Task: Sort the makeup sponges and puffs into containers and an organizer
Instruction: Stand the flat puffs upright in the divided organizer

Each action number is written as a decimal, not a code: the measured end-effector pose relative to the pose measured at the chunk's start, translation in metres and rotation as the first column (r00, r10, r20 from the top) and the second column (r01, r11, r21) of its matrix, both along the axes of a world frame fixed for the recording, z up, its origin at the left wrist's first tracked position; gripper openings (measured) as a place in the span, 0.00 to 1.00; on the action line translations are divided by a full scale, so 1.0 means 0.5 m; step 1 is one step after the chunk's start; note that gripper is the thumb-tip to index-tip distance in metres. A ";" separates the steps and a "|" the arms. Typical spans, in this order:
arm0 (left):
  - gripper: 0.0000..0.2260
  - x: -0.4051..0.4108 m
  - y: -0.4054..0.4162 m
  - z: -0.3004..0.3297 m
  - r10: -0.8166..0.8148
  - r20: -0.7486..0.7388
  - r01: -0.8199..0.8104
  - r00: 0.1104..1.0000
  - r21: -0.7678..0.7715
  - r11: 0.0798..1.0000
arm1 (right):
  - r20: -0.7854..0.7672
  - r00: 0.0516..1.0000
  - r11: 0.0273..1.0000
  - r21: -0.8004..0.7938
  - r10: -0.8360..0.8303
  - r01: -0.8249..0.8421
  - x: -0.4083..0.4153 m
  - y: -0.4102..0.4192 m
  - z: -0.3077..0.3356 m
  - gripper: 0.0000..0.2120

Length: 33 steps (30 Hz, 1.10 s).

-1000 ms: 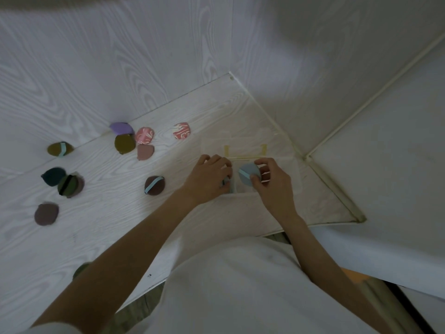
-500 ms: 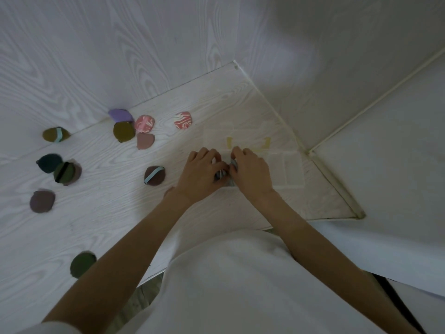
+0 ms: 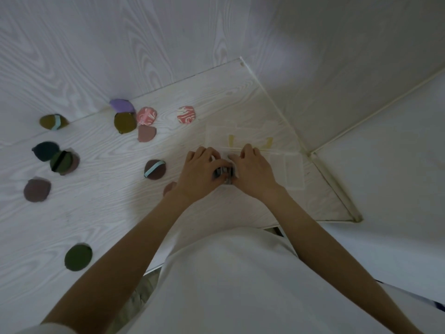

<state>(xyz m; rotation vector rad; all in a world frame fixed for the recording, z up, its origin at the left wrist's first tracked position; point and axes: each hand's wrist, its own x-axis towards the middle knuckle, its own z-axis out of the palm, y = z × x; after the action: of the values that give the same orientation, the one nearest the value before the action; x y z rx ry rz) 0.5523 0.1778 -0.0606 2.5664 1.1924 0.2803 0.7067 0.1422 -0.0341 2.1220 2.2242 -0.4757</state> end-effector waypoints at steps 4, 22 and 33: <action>0.16 0.007 -0.005 0.000 0.070 0.033 -0.070 0.997 -0.010 0.998 | -0.085 0.993 0.994 0.068 -0.079 0.085 0.007 -0.019 0.002 0.12; 0.17 0.003 0.015 0.004 -0.031 -0.050 0.036 0.998 0.098 0.995 | -0.174 0.979 0.985 0.150 0.107 -0.081 0.025 -0.019 0.007 0.10; 0.19 0.006 0.001 0.000 0.018 -0.067 -0.014 0.998 0.067 0.998 | -0.122 0.982 0.968 0.191 -0.144 0.166 -0.004 -0.002 -0.030 0.16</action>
<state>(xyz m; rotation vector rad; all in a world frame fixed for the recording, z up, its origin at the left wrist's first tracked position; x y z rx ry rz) 0.5554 0.1783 -0.0607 2.6444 1.2482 0.2425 0.7046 0.1412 -0.0490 2.4407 2.2590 -0.3955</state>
